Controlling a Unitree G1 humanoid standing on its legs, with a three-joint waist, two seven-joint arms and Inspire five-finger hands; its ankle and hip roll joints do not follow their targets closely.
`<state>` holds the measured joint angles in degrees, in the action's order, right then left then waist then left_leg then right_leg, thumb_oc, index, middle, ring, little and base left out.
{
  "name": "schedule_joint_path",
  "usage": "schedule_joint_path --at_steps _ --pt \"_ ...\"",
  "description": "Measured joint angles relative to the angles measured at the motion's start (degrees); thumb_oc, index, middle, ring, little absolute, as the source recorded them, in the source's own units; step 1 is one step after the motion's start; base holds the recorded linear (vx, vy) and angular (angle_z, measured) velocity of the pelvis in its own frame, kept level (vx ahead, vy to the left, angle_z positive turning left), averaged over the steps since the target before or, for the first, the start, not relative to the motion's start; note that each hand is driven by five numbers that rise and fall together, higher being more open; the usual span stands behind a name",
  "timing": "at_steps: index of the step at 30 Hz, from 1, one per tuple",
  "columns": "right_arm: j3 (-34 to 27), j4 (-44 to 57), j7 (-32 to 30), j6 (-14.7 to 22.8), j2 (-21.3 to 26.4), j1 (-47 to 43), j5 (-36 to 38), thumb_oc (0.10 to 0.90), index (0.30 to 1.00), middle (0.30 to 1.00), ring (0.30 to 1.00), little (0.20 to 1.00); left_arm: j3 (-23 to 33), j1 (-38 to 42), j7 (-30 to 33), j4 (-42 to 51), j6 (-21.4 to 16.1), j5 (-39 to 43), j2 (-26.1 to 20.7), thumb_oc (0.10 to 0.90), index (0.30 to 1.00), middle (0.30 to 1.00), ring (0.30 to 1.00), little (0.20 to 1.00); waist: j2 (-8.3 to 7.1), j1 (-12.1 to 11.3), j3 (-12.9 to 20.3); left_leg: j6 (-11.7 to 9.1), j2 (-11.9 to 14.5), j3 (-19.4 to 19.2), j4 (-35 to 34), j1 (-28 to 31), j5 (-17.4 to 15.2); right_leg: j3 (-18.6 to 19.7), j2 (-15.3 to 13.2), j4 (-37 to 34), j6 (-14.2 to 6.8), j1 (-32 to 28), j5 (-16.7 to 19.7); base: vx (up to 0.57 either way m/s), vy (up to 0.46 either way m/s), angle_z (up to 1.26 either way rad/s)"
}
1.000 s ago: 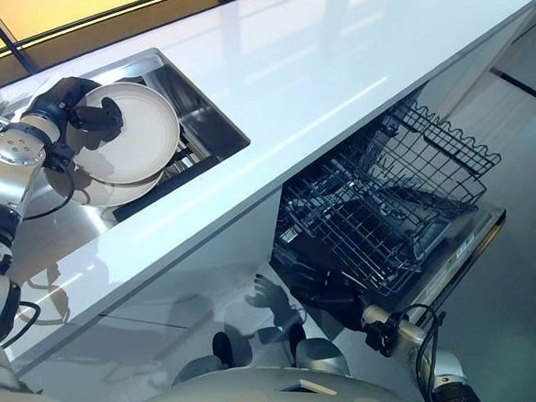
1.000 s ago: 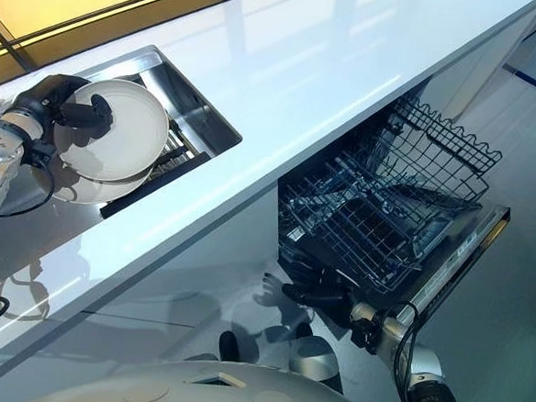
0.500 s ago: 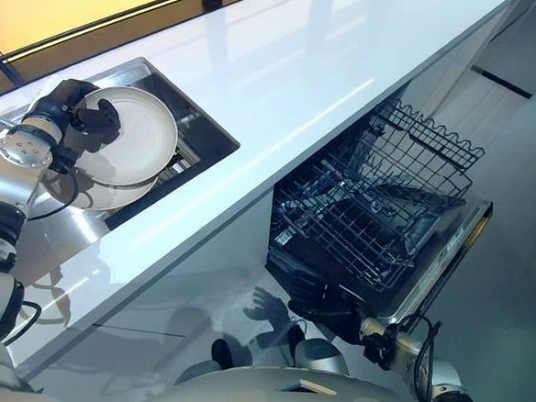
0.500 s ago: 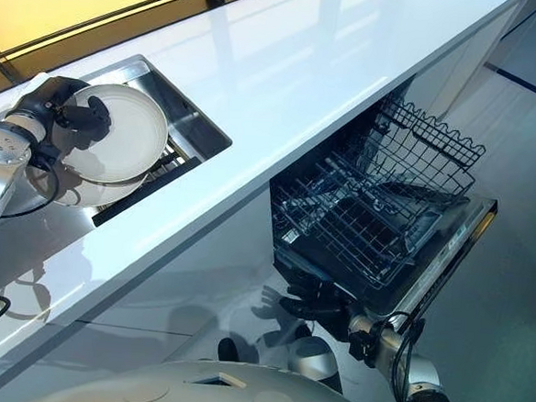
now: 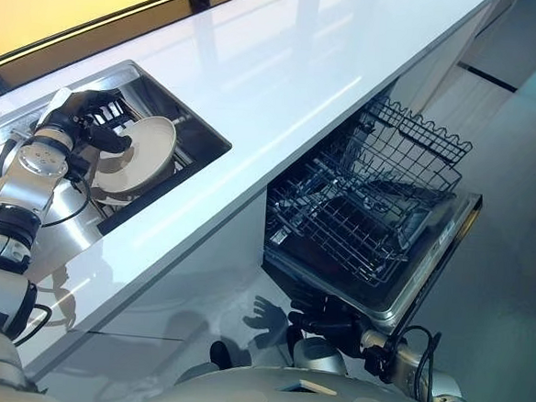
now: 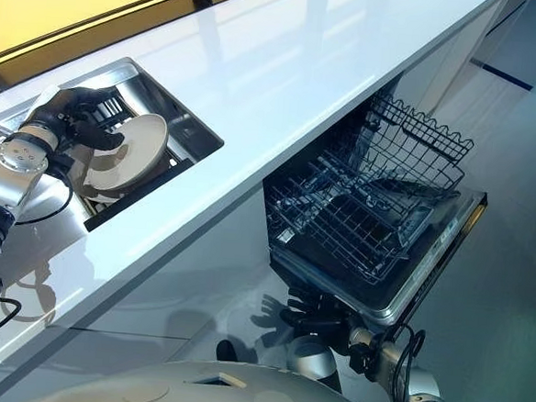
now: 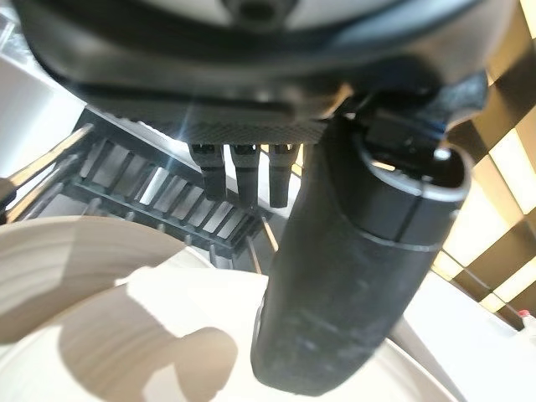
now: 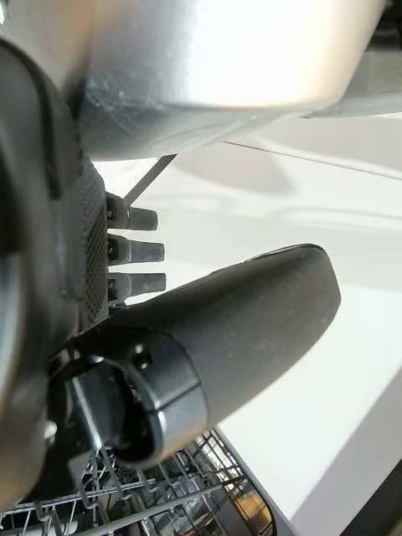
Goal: Pick up plates and place into dishwasher.
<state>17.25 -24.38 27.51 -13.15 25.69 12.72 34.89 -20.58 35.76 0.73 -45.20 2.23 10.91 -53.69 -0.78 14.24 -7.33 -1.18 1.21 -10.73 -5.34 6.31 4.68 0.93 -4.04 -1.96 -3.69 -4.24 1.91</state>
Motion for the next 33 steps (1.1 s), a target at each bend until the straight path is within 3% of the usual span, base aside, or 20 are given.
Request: schedule_joint_path --at_steps 14,17,24,27,29,30,31,33 --pt "0.02 -1.15 -0.74 0.82 -0.04 0.20 0.65 0.800 0.900 0.900 0.900 0.900 0.05 0.40 -0.02 -0.65 -0.06 -0.86 0.44 0.100 0.300 0.300 0.300 0.200 -0.27 -0.50 -0.30 0.24 -0.02 0.52 -0.03 -0.26 0.13 -0.54 -0.05 -0.18 -0.03 -0.12 -0.03 0.00 -0.002 0.01" --pt "0.02 -1.31 -0.85 0.83 -0.04 0.20 0.94 0.800 0.900 0.900 0.900 0.900 0.05 0.40 -0.04 -0.61 -0.06 -0.87 0.43 0.188 0.375 0.375 0.375 0.288 -0.30 -0.78 -0.35 0.34 -0.13 1.26 -0.02 -0.67 0.23 -1.36 -0.17 -0.43 -0.02 -0.19 -0.02 -0.01 -0.001 0.12" --pt "0.02 -2.33 -1.10 0.83 -0.19 -0.13 1.05 0.800 0.900 0.900 0.900 0.900 0.11 0.40 -0.15 -0.60 -0.05 -0.85 0.42 0.182 0.371 0.371 0.371 0.282 -0.42 -2.16 -1.22 0.33 -0.21 2.04 -0.01 -0.35 0.23 -1.95 -0.21 -1.08 -0.04 -1.21 -0.04 -0.01 -0.006 0.06" --pt "0.03 -2.37 -1.47 0.83 -0.35 -0.37 1.07 0.800 0.900 0.900 0.900 0.900 0.14 0.40 -0.13 -0.49 -0.10 -0.83 0.42 0.202 0.387 0.387 0.387 0.302 -0.41 -2.34 -1.44 0.33 -0.21 2.24 -0.01 -0.38 0.23 -2.10 -0.21 -1.12 -0.03 -1.29 -0.04 -0.01 -0.003 0.01" --pt "0.02 -2.38 -1.52 0.83 -0.43 -0.42 1.08 0.800 0.900 0.900 0.900 0.900 0.16 0.40 0.29 -0.48 -0.42 -0.82 0.42 0.259 0.436 0.436 0.436 0.359 -0.41 -2.34 -1.45 0.32 -0.21 2.41 -0.02 -0.45 0.24 -2.32 -0.22 -1.16 -0.04 -1.35 -0.04 -0.04 -0.014 0.04" --pt "0.02 -2.38 -1.53 0.85 -0.43 -0.43 1.10 0.800 0.900 0.900 0.900 0.900 0.18 0.40 0.64 -0.48 -0.73 -0.78 0.41 0.251 0.429 0.429 0.429 0.351 -0.42 -2.35 -1.45 0.31 -0.21 2.45 -0.02 -0.48 0.26 -2.36 -0.22 -1.17 -0.04 -1.35 -0.04 -0.04 -0.018 0.03" --pt "0.03 -2.38 -1.53 0.94 -0.45 -0.41 1.13 0.800 0.900 0.900 0.900 0.900 0.22 0.41 2.05 -0.36 -1.46 -0.70 0.41 0.127 0.324 0.324 0.324 0.227 -0.49 -2.37 -1.49 0.29 -0.20 2.51 -0.02 -0.53 0.27 -2.44 -0.21 -1.20 -0.03 -1.35 -0.04 -0.04 -0.020 0.04" --pt "0.18 -2.38 -1.79 1.29 -0.55 -0.36 1.23 0.800 0.900 0.900 0.900 0.900 0.46 0.41 5.09 -0.02 -3.11 0.54 0.40 0.100 0.300 0.300 0.300 0.200 -0.65 -2.46 -1.64 0.27 -0.19 2.64 -0.02 -0.54 0.30 -2.58 -0.20 -1.21 -0.04 -1.40 -0.04 -0.04 -0.025 0.04"
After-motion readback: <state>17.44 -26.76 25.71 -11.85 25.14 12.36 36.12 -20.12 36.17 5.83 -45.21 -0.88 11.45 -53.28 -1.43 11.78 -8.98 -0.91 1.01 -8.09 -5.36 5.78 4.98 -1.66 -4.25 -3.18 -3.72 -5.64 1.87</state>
